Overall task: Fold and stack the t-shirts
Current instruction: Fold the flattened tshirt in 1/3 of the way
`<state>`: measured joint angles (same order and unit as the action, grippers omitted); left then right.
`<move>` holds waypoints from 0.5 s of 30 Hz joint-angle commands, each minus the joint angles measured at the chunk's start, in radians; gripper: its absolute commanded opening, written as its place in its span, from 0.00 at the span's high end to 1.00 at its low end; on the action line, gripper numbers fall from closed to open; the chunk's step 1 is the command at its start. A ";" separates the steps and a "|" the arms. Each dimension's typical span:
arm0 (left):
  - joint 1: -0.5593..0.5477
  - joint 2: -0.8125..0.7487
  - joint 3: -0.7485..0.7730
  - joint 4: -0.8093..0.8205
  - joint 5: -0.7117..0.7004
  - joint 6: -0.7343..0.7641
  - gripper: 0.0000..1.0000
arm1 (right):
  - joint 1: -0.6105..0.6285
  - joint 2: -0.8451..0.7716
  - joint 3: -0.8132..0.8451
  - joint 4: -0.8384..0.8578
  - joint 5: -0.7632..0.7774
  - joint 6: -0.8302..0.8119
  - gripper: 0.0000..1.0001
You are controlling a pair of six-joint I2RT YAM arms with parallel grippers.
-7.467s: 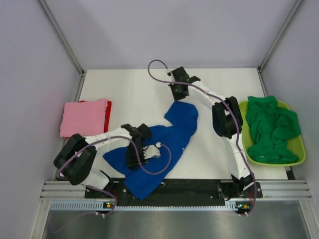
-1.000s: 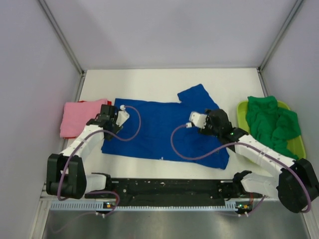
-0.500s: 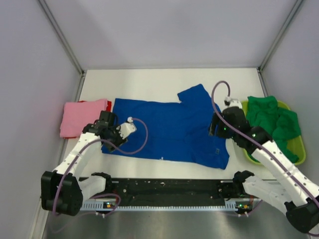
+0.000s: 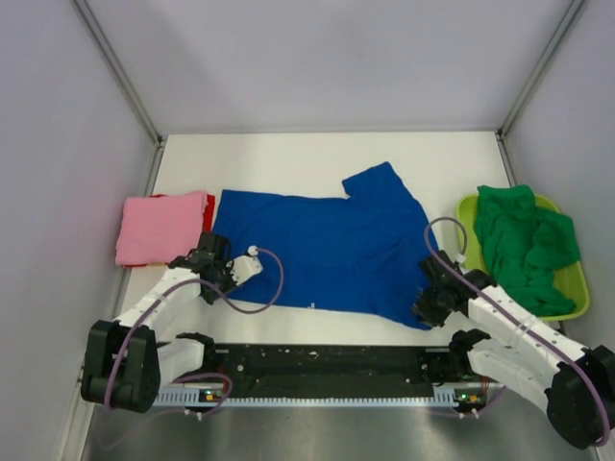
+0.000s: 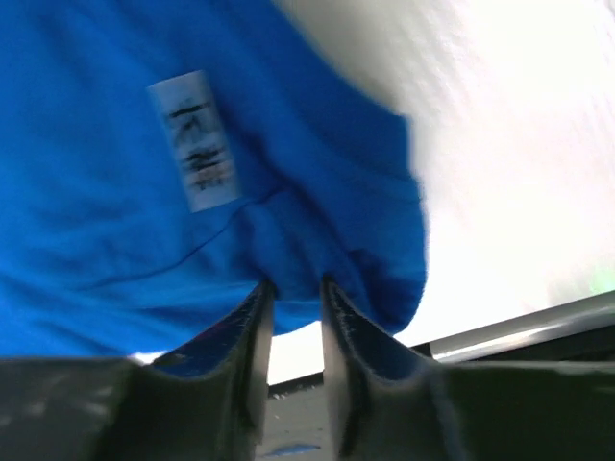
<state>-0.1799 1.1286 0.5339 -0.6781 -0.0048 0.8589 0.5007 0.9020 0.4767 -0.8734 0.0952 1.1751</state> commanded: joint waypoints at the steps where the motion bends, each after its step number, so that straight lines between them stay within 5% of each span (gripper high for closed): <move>1: -0.003 0.013 -0.057 0.133 -0.044 -0.018 0.79 | -0.109 -0.014 -0.070 0.033 -0.035 0.101 0.86; 3: -0.003 0.002 -0.072 0.134 -0.055 -0.020 1.00 | -0.186 -0.037 -0.099 0.034 -0.063 0.078 0.98; 15: -0.021 -0.076 0.037 -0.322 0.068 -0.041 1.00 | -0.284 -0.078 0.063 -0.194 0.020 -0.003 1.00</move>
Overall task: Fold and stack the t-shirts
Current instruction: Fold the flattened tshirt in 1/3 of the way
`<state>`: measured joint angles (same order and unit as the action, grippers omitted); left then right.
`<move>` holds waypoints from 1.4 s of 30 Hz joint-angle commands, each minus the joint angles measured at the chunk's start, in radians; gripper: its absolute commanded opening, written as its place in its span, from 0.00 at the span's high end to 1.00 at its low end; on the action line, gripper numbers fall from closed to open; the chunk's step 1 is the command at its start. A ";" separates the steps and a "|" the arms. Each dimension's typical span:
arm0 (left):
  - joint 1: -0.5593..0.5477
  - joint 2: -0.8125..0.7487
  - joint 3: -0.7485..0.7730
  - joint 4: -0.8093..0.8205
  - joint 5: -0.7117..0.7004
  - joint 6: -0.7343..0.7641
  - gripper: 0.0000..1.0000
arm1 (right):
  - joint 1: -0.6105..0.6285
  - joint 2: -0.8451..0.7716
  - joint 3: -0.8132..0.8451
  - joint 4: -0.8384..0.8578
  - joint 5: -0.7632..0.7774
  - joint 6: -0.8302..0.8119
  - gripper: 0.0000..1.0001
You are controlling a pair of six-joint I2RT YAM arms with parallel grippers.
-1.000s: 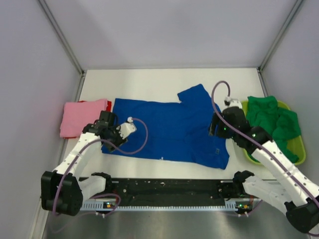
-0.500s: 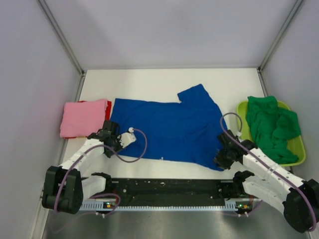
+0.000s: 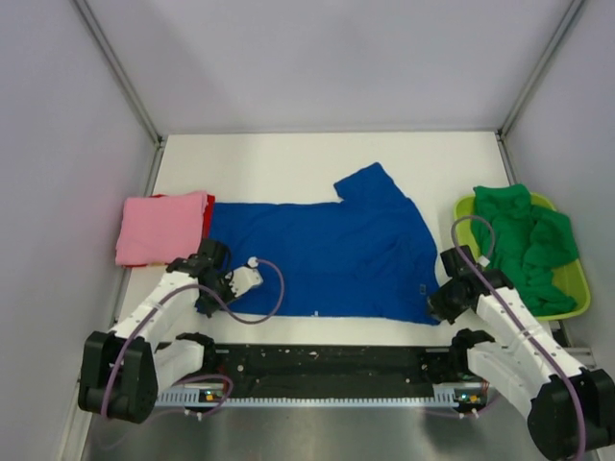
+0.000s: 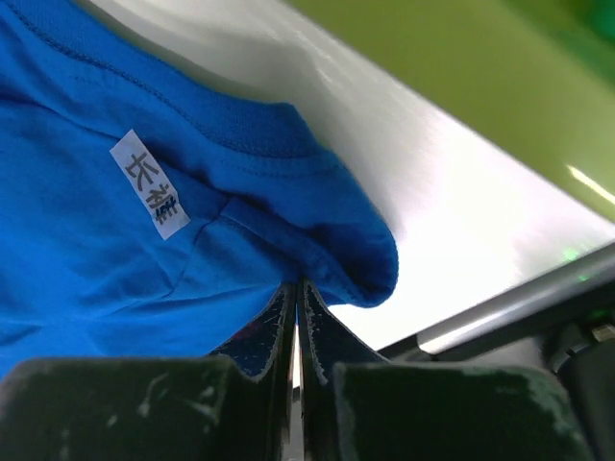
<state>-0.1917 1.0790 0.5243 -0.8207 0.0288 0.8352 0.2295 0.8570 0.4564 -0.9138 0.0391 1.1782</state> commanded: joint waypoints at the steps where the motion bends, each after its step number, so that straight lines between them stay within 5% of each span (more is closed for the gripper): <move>1: -0.011 -0.025 0.052 -0.190 0.023 -0.016 1.00 | -0.012 -0.045 0.096 -0.178 0.081 -0.003 1.00; 6: -0.011 -0.010 0.062 -0.239 -0.019 -0.005 1.00 | -0.012 -0.058 0.099 -0.240 0.056 -0.011 1.00; 7: -0.012 0.001 0.059 -0.248 -0.050 -0.001 0.92 | -0.013 -0.053 0.100 -0.243 0.054 -0.017 1.00; 8: -0.012 0.009 0.059 -0.253 -0.064 0.001 0.73 | -0.012 -0.050 0.102 -0.244 0.053 -0.022 0.99; 11: -0.012 0.015 0.103 -0.287 -0.047 0.010 0.31 | -0.013 -0.030 0.119 -0.241 0.042 -0.057 0.77; 13: -0.012 0.018 0.178 -0.313 0.014 0.008 0.28 | -0.013 -0.021 0.152 -0.237 0.022 -0.113 0.61; 16: -0.012 0.050 0.346 -0.344 0.140 -0.021 0.27 | 0.010 -0.019 0.253 -0.157 -0.034 -0.280 0.53; 20: -0.012 0.123 0.538 -0.258 0.285 -0.140 0.26 | 0.190 0.014 0.410 0.046 0.005 -0.475 0.38; 23: -0.014 0.195 0.594 -0.143 0.306 -0.266 0.26 | 0.212 0.198 0.477 0.183 -0.134 -0.655 0.21; 31: -0.015 0.323 0.597 -0.057 0.332 -0.393 0.26 | 0.375 0.690 0.725 0.142 -0.105 -0.931 0.29; 34: -0.015 0.314 0.574 -0.034 0.338 -0.404 0.27 | 0.422 0.801 0.760 0.141 -0.055 -0.969 0.48; 42: -0.017 0.275 0.537 -0.009 0.304 -0.384 0.27 | 0.482 0.774 0.621 0.108 -0.021 -0.910 0.70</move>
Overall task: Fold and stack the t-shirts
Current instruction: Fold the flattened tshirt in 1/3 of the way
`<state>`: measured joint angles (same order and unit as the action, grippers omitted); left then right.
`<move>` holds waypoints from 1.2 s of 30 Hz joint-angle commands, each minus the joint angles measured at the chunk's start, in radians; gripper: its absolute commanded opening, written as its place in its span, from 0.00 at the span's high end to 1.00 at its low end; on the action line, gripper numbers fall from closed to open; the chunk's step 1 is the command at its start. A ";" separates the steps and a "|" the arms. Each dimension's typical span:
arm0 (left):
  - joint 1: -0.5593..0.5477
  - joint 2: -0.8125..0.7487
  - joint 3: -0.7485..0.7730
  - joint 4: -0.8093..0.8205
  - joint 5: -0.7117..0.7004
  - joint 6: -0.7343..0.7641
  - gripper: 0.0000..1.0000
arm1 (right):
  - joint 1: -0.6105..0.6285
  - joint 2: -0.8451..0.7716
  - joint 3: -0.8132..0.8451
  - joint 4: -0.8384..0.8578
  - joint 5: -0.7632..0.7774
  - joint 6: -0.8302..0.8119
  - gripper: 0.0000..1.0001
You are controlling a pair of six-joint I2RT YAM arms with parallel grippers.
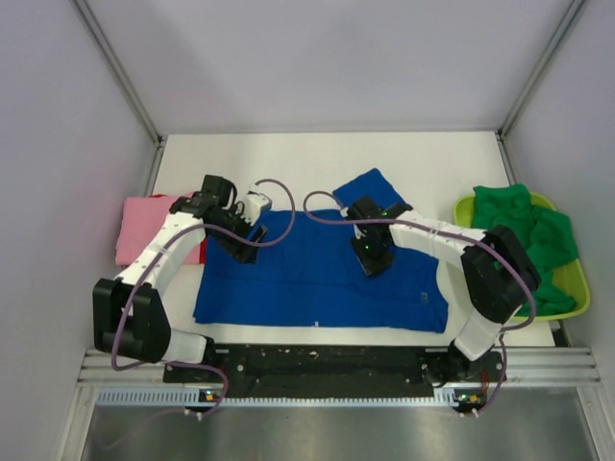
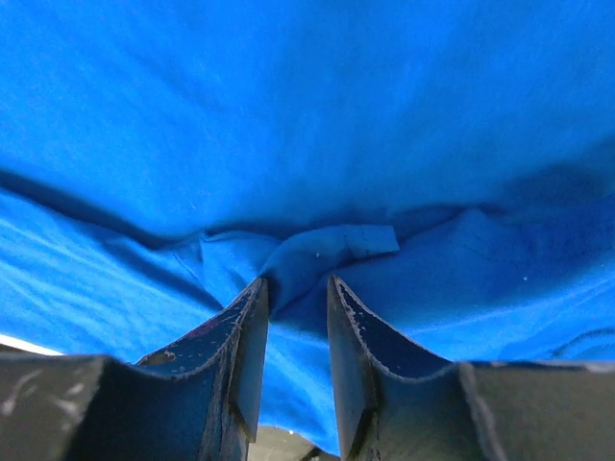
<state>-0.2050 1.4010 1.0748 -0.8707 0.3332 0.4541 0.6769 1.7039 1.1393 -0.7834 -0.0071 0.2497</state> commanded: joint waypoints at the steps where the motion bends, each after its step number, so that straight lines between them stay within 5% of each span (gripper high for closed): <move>1: -0.004 -0.048 -0.015 0.042 -0.005 -0.003 0.27 | 0.047 -0.088 -0.091 -0.020 0.021 0.034 0.70; 6: -0.004 -0.039 -0.015 0.047 -0.005 0.000 0.26 | 0.128 -0.203 -0.206 -0.036 0.045 0.175 0.73; 14: -0.004 -0.033 -0.018 0.052 -0.037 0.017 0.27 | 0.230 -0.303 -0.323 -0.048 0.015 0.373 0.58; 20: -0.004 -0.037 -0.027 0.050 -0.042 0.029 0.27 | 0.208 -0.426 -0.185 -0.146 0.117 0.338 0.53; 23: -0.004 -0.043 -0.039 0.055 -0.043 0.029 0.27 | 0.104 -0.469 -0.150 -0.122 0.165 0.332 0.52; 29: -0.004 -0.056 -0.050 0.064 -0.052 0.021 0.27 | 0.006 -0.377 -0.139 0.003 0.131 0.261 0.44; 36: -0.004 -0.066 -0.073 0.073 -0.068 0.015 0.27 | -0.008 -0.231 -0.148 0.012 0.085 0.292 0.48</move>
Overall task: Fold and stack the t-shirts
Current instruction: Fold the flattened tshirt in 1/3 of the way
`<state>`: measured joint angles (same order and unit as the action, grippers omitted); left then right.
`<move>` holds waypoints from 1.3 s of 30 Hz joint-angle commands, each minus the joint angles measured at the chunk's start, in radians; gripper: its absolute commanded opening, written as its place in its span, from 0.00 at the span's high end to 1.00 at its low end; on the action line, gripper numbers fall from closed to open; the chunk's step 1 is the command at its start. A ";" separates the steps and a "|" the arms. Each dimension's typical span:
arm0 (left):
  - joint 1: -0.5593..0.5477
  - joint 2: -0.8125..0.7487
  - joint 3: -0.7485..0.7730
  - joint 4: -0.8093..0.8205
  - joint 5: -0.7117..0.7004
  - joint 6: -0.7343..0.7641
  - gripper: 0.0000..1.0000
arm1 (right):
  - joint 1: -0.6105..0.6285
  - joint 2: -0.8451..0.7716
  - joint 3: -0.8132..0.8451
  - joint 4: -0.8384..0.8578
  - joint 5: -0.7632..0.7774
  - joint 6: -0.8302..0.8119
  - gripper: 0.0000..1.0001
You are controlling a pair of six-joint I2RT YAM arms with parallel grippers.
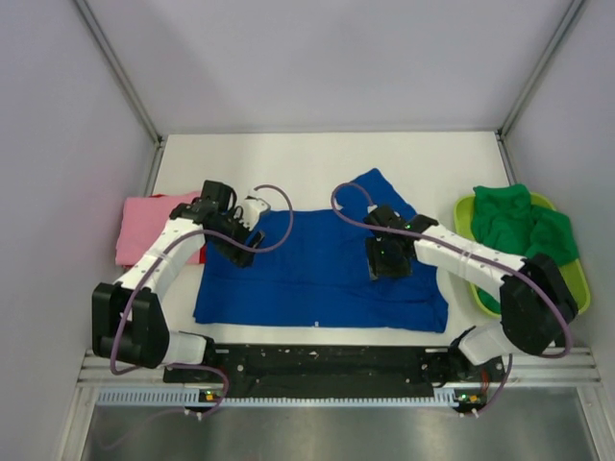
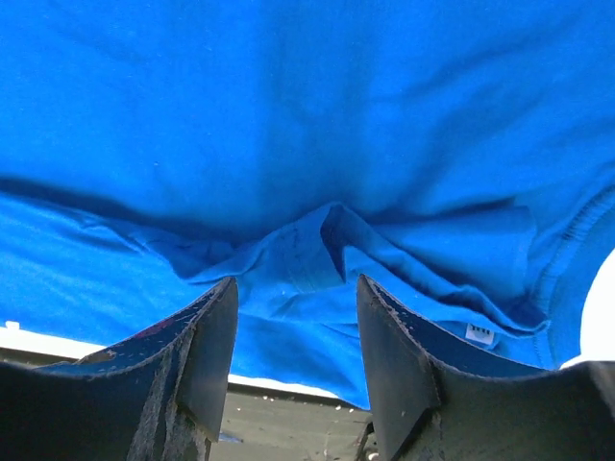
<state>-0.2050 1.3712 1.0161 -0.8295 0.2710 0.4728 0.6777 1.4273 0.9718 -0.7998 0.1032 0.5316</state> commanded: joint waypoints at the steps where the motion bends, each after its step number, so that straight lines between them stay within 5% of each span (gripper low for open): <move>1: -0.004 -0.038 -0.019 0.033 -0.010 -0.003 0.27 | -0.009 0.067 0.015 0.030 -0.023 0.016 0.50; 6: -0.004 -0.043 -0.027 0.033 -0.027 -0.002 0.27 | -0.017 0.104 0.010 0.043 0.010 0.027 0.70; 10: -0.004 -0.050 -0.031 0.033 -0.033 0.001 0.27 | -0.024 0.114 0.018 0.050 0.047 0.016 1.00; 26: -0.004 -0.052 -0.040 0.033 -0.047 0.007 0.27 | 0.032 0.341 0.264 0.234 0.121 -0.229 1.00; 35: -0.004 -0.023 -0.031 0.030 -0.016 0.000 0.27 | 0.036 0.361 0.251 0.313 0.095 -0.255 1.00; 36: -0.004 -0.015 -0.025 0.024 -0.004 -0.003 0.27 | 0.034 0.363 0.249 0.317 0.058 -0.265 0.97; 39: -0.019 0.000 0.001 0.013 0.039 -0.003 0.27 | 0.034 0.337 0.237 0.315 0.007 -0.278 0.49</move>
<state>-0.2054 1.3514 0.9821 -0.8150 0.2424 0.4728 0.7067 1.7824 1.2003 -0.5404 0.1787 0.2916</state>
